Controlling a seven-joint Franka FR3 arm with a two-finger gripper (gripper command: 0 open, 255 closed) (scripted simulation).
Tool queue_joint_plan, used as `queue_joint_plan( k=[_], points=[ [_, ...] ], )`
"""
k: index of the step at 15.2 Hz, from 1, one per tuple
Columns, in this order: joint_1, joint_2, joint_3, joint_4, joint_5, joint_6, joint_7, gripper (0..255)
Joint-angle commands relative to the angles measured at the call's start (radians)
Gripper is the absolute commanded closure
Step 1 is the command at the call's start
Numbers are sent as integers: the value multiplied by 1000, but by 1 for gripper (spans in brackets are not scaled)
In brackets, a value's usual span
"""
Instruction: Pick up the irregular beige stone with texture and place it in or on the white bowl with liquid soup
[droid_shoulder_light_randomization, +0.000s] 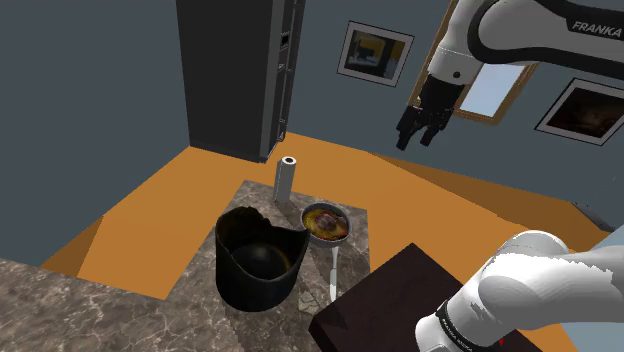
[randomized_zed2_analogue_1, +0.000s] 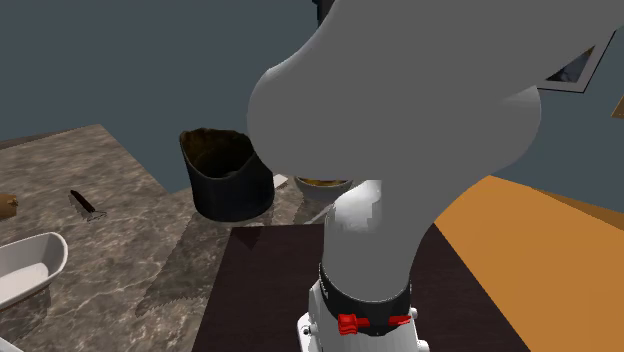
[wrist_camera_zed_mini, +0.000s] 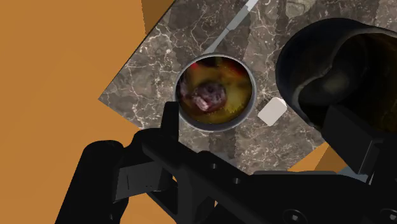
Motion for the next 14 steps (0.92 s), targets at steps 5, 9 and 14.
queue_joint_plan(
  k=[5,9,14],
  points=[
    [18,-23,57,-128,23,102,58,0],
    [42,-23,119,-240,51,211,118,0],
    [75,17,203,-355,90,360,196,0]
  ],
)
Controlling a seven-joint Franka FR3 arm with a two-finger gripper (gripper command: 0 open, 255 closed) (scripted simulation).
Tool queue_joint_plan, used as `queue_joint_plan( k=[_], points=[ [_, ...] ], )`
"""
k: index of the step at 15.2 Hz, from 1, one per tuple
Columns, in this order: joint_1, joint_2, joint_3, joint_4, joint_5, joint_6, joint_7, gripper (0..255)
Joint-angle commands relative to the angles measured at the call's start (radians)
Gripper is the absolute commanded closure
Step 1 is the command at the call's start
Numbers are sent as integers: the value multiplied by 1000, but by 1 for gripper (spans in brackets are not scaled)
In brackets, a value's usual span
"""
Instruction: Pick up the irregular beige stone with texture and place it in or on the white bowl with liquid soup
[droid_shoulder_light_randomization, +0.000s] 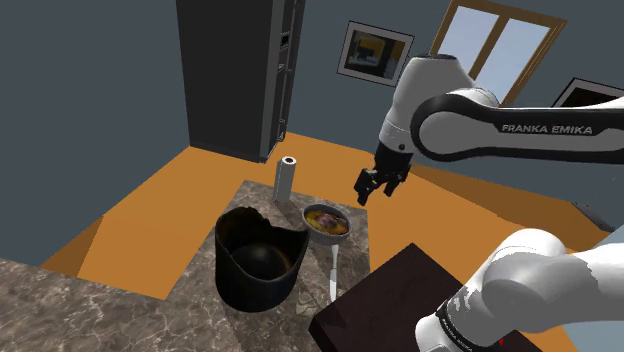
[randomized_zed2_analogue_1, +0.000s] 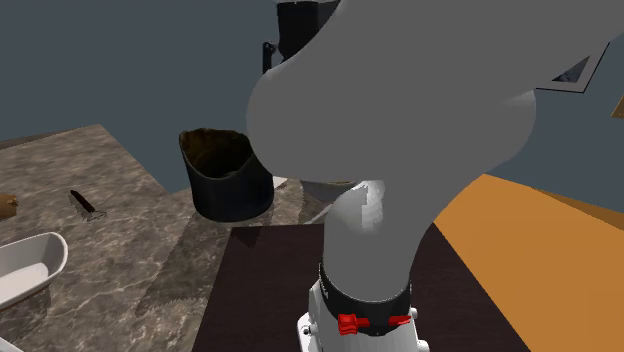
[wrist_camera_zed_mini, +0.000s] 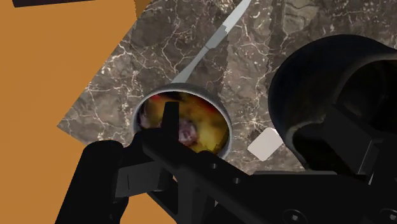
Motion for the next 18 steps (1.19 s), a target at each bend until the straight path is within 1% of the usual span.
queue_joint_plan(
  k=[1,7,10,12,15,17,18],
  points=[
    [14,21,34,-40,15,61,32,0],
    [48,156,149,-127,53,272,140,0],
    [52,256,213,-149,57,387,204,0],
    [47,335,258,-155,47,467,254,0],
    [19,469,333,-151,-3,585,350,0],
    [-17,570,387,-139,-78,660,441,0],
    [-39,624,412,-130,-136,694,500,0]
  ],
)
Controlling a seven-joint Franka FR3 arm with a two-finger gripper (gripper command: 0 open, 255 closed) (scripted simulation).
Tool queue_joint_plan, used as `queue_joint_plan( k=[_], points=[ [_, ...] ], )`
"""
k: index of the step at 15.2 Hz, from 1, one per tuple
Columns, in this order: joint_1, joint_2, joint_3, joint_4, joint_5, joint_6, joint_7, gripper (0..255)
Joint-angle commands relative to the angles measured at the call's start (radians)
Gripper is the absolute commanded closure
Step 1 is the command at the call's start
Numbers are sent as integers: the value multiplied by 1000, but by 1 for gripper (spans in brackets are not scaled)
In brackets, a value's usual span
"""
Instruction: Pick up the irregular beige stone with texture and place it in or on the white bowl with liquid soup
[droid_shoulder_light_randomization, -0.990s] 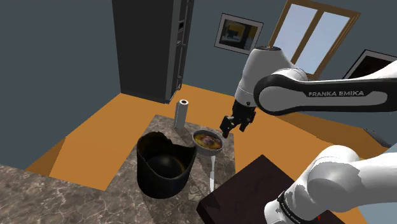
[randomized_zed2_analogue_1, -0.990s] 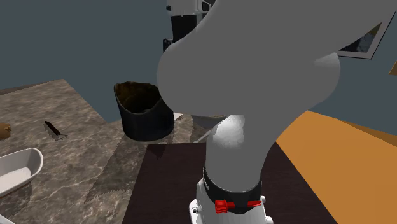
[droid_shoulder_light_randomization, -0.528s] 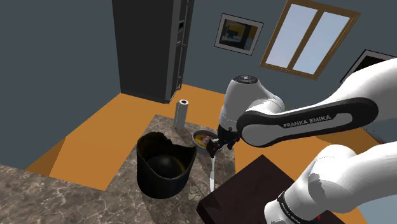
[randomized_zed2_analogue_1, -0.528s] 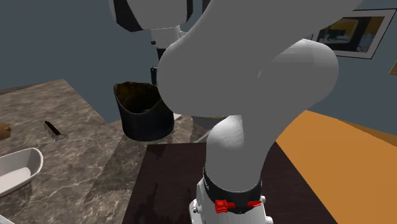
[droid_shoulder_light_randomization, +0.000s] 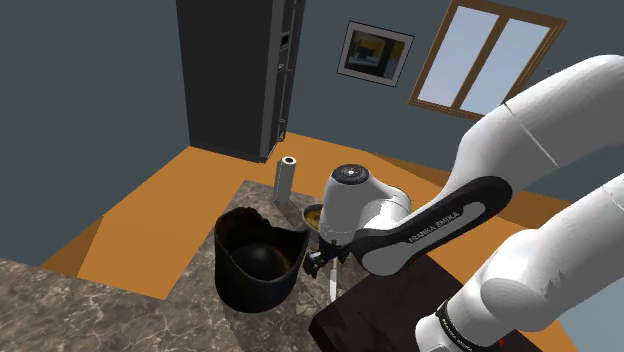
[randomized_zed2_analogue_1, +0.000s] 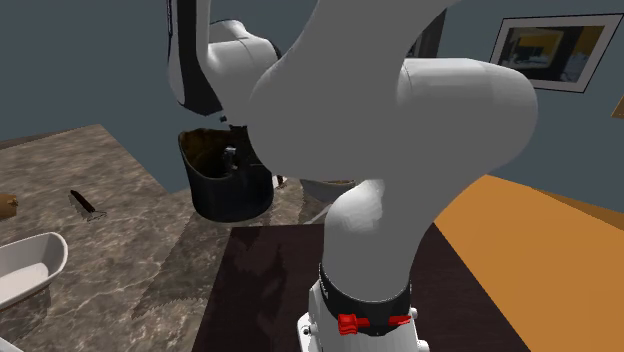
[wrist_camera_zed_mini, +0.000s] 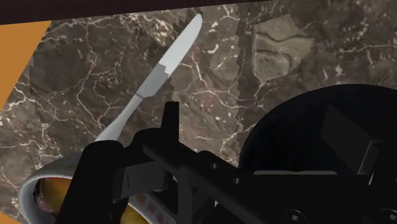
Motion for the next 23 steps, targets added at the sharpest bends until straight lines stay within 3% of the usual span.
queue_joint_plan(
  k=[1,4,6,8,16,23],
  points=[
    [-39,103,46,16,-119,66,124,0],
    [-60,288,42,72,-425,122,393,0],
    [4,403,-31,123,-604,137,554,0],
    [87,505,-112,178,-731,149,677,0],
    [188,645,-256,237,-925,214,829,0],
    [189,645,-257,237,-924,214,828,0]
  ],
)
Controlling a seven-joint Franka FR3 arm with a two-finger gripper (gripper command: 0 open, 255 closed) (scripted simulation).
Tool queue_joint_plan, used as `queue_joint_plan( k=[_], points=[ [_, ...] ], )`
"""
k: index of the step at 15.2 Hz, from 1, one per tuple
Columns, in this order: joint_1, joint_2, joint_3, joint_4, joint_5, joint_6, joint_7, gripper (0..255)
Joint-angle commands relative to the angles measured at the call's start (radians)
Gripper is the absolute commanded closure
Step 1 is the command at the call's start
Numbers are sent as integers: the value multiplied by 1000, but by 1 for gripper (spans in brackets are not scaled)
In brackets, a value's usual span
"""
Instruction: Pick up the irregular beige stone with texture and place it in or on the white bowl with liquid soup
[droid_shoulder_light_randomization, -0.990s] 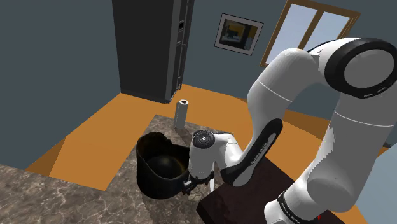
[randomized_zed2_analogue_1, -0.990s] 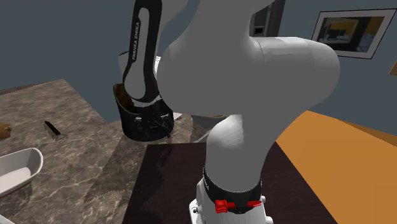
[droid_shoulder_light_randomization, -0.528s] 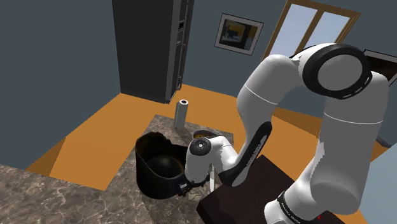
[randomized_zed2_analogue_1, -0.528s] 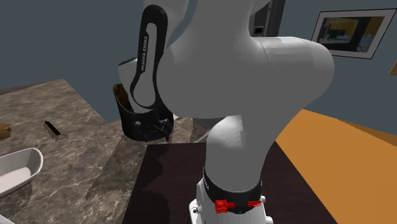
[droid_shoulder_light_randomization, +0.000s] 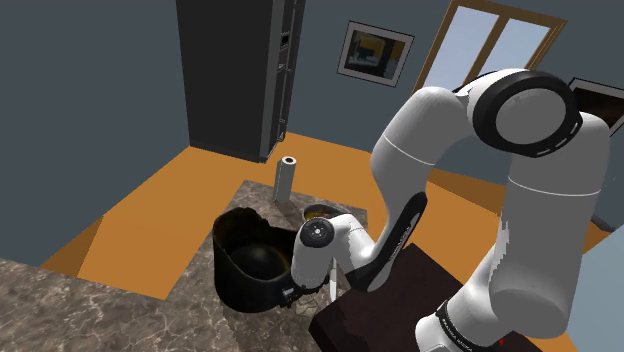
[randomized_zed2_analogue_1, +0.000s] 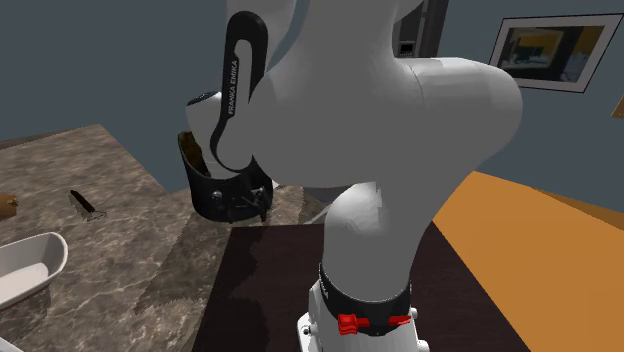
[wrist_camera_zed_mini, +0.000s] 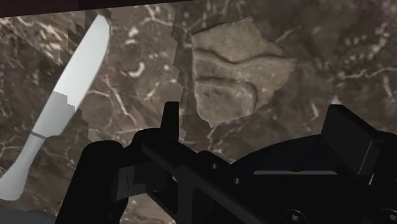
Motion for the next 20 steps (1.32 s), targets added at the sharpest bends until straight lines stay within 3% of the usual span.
queue_joint_plan(
  k=[1,2,5,7,9,10,12,13,14,17,20],
  points=[
    [-4,83,-11,15,5,-3,-13,0],
    [-9,82,-15,14,1,0,-19,255],
    [-12,89,-27,19,-11,5,-21,255],
    [-27,70,-8,8,18,-3,-45,255],
    [-3,126,-30,63,-7,-8,-22,255],
    [-14,121,-35,57,-9,-4,-35,255],
    [-6,63,-4,5,33,-6,-36,255],
    [5,14,-7,16,2,14,5,255],
    [6,14,-7,16,2,14,5,0],
    [-127,-28,-68,-150,-135,354,-108,0],
    [33,32,-230,-97,-263,408,28,0]
  ],
)
